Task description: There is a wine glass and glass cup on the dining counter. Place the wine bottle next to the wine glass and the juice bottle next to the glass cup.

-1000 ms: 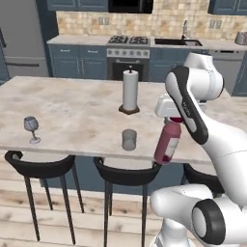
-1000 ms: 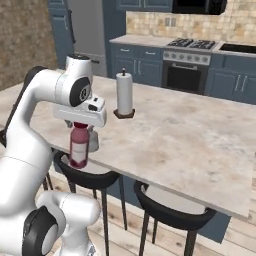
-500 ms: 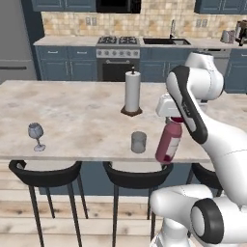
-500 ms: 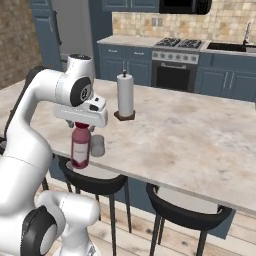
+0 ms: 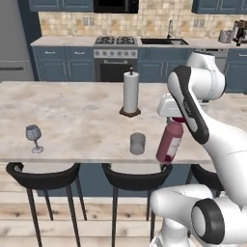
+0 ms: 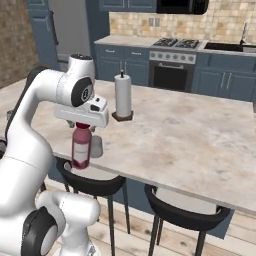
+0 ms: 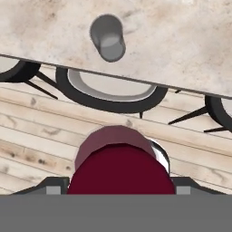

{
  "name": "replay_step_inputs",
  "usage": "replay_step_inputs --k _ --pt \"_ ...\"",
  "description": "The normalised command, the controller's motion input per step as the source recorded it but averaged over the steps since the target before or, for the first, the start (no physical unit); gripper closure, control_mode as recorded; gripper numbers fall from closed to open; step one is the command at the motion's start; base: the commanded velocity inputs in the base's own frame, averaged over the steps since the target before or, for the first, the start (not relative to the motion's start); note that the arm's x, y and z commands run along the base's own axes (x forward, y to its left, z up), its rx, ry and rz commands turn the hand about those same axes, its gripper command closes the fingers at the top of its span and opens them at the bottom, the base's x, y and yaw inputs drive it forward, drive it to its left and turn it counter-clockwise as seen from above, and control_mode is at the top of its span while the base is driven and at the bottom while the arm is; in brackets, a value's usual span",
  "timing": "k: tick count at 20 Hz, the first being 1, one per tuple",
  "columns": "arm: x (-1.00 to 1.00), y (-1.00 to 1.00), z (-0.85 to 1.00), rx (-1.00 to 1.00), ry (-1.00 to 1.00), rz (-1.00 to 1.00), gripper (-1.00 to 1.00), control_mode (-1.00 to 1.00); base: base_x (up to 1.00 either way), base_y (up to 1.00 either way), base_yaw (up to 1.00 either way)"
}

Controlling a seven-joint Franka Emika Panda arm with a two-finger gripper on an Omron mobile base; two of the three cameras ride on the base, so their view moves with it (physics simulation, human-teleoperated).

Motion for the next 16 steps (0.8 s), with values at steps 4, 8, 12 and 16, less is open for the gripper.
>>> replay_step_inputs --k 4,8,12,16 --pt "0.00 0.00 0.00 0.00 0.00 0.00 1.00 1.00 0.41 0.07 -0.14" --pt "0.00 0.00 0.00 0.00 0.00 0.00 1.00 1.00 0.03 0.00 -0.02" --pt "0.00 0.00 0.00 0.00 0.00 0.00 1.00 1.00 0.00 0.00 0.00" --pt "0.00 0.00 0.00 0.00 0.00 0.00 1.00 1.00 0.00 0.00 0.00"
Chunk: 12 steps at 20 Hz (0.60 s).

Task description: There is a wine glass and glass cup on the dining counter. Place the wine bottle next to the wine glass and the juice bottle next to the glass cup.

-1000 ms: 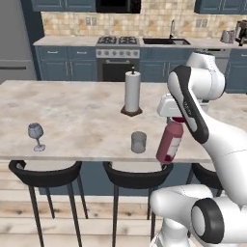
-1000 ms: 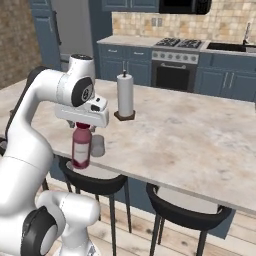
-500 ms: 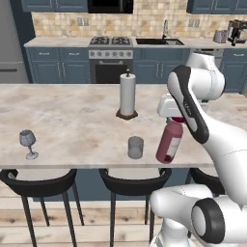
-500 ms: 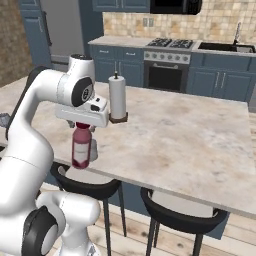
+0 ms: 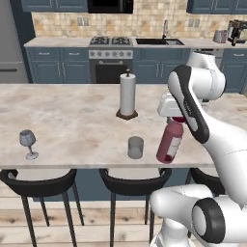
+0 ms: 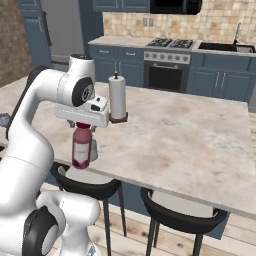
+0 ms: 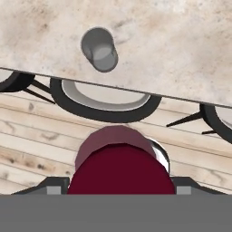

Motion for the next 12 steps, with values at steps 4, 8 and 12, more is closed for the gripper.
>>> replay_step_inputs --k 4,8,12 --pt "0.00 0.00 0.00 0.00 0.00 0.00 1.00 1.00 0.04 -0.01 -0.06" --pt "0.22 -0.10 0.00 -0.05 0.08 -0.17 1.00 -1.00 0.00 0.00 0.00" --pt "0.33 -0.18 0.00 -0.09 0.08 -0.15 1.00 -1.00 0.00 0.00 0.00"
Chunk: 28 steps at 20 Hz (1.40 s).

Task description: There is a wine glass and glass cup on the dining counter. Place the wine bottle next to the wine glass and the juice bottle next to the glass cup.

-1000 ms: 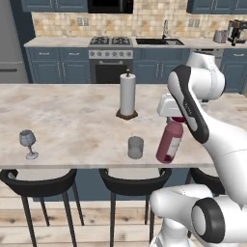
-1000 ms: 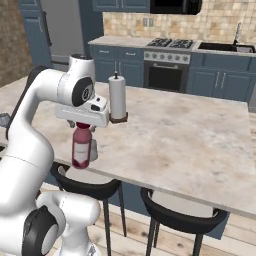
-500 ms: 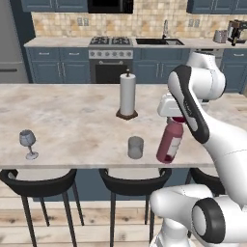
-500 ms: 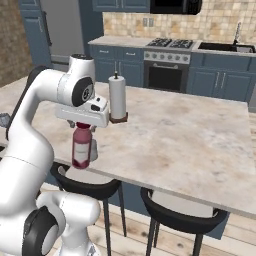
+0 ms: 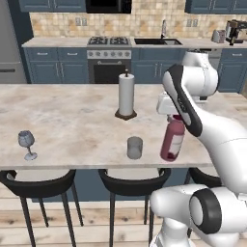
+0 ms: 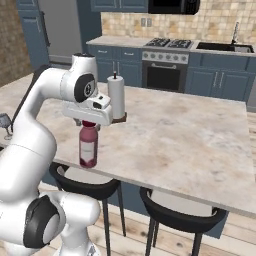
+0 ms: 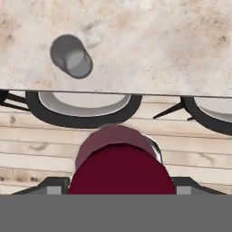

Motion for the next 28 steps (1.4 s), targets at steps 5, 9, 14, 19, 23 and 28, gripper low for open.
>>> replay_step_inputs --k 5,9,14,19,23,28 --pt "0.45 -0.09 0.00 -0.07 0.00 -0.08 1.00 -1.00 0.00 0.00 0.00" --pt "0.46 0.00 -0.11 0.00 0.00 -0.02 1.00 -1.00 0.00 0.00 0.00" --pt "0.44 0.04 -0.22 0.00 0.00 -0.03 1.00 -1.00 0.00 0.00 0.00" --pt "0.31 0.08 -0.35 0.00 -0.07 -0.02 1.00 -1.00 0.00 0.00 0.00" --pt "0.18 0.08 -0.44 -0.06 -0.16 0.00 1.00 -1.00 0.00 0.00 0.00" --pt "0.32 0.04 -0.35 -0.06 -0.06 -0.05 1.00 -1.00 0.00 0.00 0.00"
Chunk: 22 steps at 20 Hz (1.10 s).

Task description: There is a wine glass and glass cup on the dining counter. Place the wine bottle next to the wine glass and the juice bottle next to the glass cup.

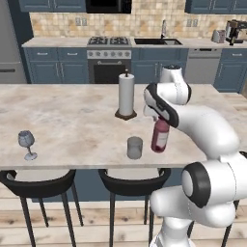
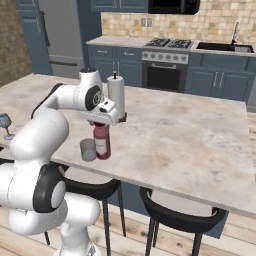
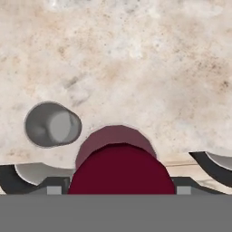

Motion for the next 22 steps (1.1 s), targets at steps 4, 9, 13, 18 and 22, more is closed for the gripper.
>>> replay_step_inputs --k 4,9,13,18,22 --pt "0.29 0.00 -0.26 -0.03 0.00 -0.08 1.00 -1.00 0.00 0.00 0.00" --pt "0.32 0.01 -0.23 0.00 0.00 -0.07 1.00 -1.00 0.00 0.00 0.00" --pt "0.29 0.02 -0.19 0.00 0.00 -0.07 1.00 -1.00 0.00 0.00 0.00" --pt "0.23 0.01 -0.20 0.00 0.00 -0.06 1.00 -1.00 0.00 0.00 0.00" --pt "0.14 0.03 -0.27 0.00 0.00 -0.06 1.00 -1.00 0.00 0.00 0.00"
